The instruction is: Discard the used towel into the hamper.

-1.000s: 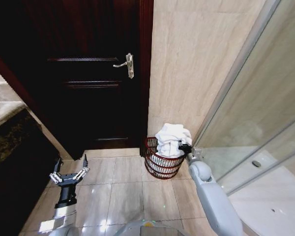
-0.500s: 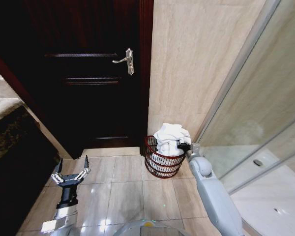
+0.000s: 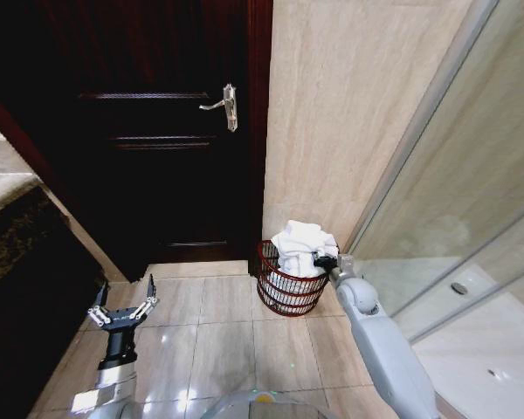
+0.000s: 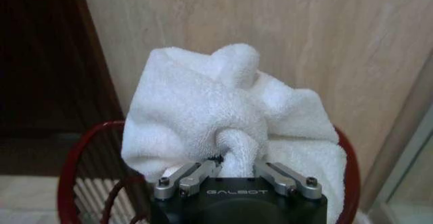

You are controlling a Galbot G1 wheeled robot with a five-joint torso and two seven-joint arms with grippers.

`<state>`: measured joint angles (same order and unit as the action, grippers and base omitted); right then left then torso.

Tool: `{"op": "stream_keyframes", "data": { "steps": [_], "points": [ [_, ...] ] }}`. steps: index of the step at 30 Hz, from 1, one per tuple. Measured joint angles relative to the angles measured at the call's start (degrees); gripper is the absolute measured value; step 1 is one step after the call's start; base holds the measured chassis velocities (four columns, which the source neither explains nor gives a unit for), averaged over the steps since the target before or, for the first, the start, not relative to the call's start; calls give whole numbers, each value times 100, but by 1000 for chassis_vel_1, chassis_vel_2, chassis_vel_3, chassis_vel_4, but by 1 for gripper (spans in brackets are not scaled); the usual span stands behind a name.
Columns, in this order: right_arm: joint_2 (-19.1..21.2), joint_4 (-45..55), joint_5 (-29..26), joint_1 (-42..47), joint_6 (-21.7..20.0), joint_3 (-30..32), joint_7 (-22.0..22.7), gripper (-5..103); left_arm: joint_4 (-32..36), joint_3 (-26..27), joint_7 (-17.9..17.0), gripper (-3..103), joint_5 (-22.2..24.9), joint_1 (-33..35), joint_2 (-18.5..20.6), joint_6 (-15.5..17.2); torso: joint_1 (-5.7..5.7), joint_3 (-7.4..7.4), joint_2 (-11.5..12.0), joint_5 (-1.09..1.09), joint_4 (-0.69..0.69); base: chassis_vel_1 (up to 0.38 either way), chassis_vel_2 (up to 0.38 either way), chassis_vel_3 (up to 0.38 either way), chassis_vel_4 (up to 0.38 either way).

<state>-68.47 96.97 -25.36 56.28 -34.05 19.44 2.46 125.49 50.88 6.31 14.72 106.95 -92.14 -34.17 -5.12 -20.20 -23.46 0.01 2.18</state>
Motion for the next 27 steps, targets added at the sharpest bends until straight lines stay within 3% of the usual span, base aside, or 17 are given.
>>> {"op": "stream_keyframes", "data": {
  "steps": [5,13,27],
  "points": [
    [221,-124,-504,-209,-412,-138,-29,12,94,194,-45,100,138,59,0,24,-5,-8,-14,-2,0,0,0,0,0],
    [346,-492,-767,-651,-733,-370,-119,12,12,380,-46,100,284,70,0,55,-10,-16,-27,-2,0,0,0,0,0],
    [229,-1404,-665,-1109,-765,-729,-334,12,-41,587,-35,100,435,-71,0,225,-15,-24,-39,-2,0,0,0,0,0]
  ]
}}
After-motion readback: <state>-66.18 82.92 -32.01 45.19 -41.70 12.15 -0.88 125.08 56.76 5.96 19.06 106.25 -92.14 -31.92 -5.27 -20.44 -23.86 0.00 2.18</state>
